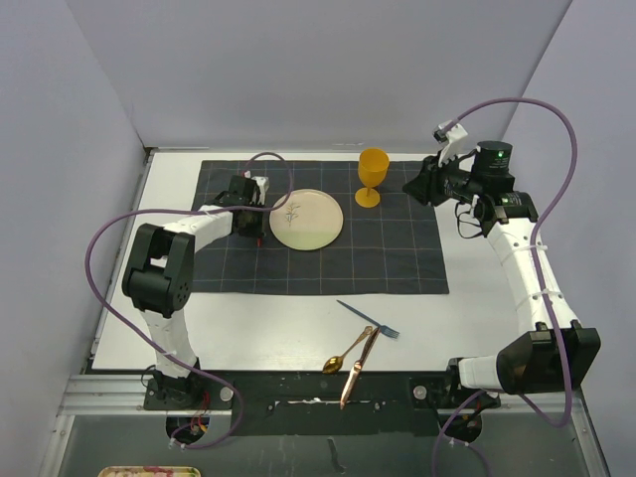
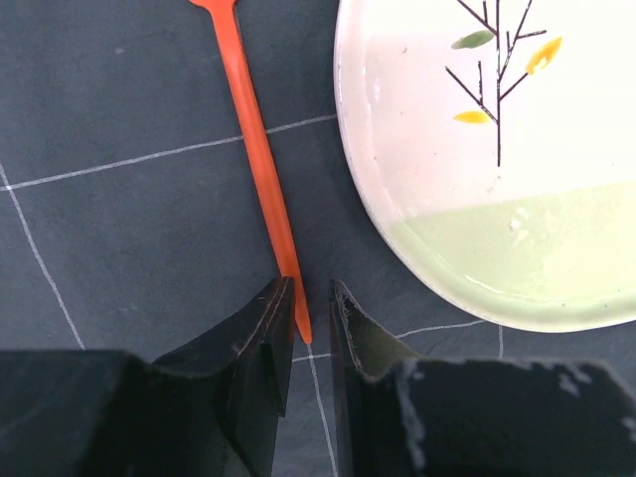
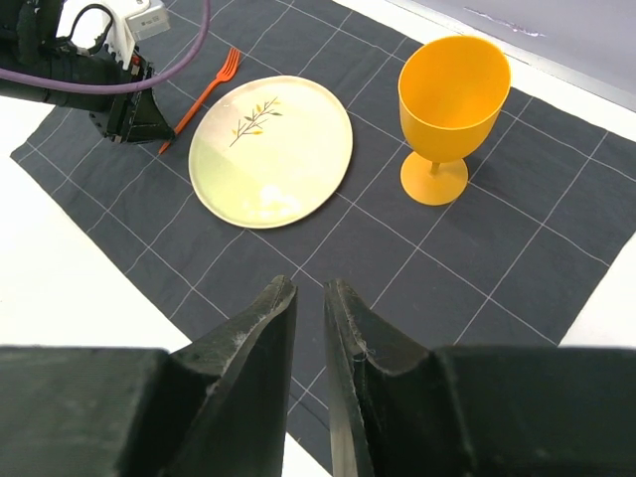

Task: Set the dinner table for one person
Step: Place the fork on the napkin.

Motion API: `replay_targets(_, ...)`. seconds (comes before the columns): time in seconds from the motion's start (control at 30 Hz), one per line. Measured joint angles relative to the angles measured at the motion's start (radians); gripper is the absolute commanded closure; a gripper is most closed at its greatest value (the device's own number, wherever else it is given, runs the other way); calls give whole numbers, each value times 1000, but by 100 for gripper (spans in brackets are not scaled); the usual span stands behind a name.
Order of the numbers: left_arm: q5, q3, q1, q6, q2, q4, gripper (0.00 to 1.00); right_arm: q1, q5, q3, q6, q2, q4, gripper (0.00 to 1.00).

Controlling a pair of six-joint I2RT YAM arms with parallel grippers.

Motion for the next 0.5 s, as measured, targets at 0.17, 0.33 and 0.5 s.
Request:
replay_targets(0.17,-19,4,-3,6,0,-2,80,-1,-2,0,0,0,0,80)
replay_targets(0.33,-34,5,-3,16,0,-6,80,-1,-8,0,0,0,0,81)
replay_targets(0.5,-42,5,-4,23,0,-13,80,-1,-11,0,1,0,0,81)
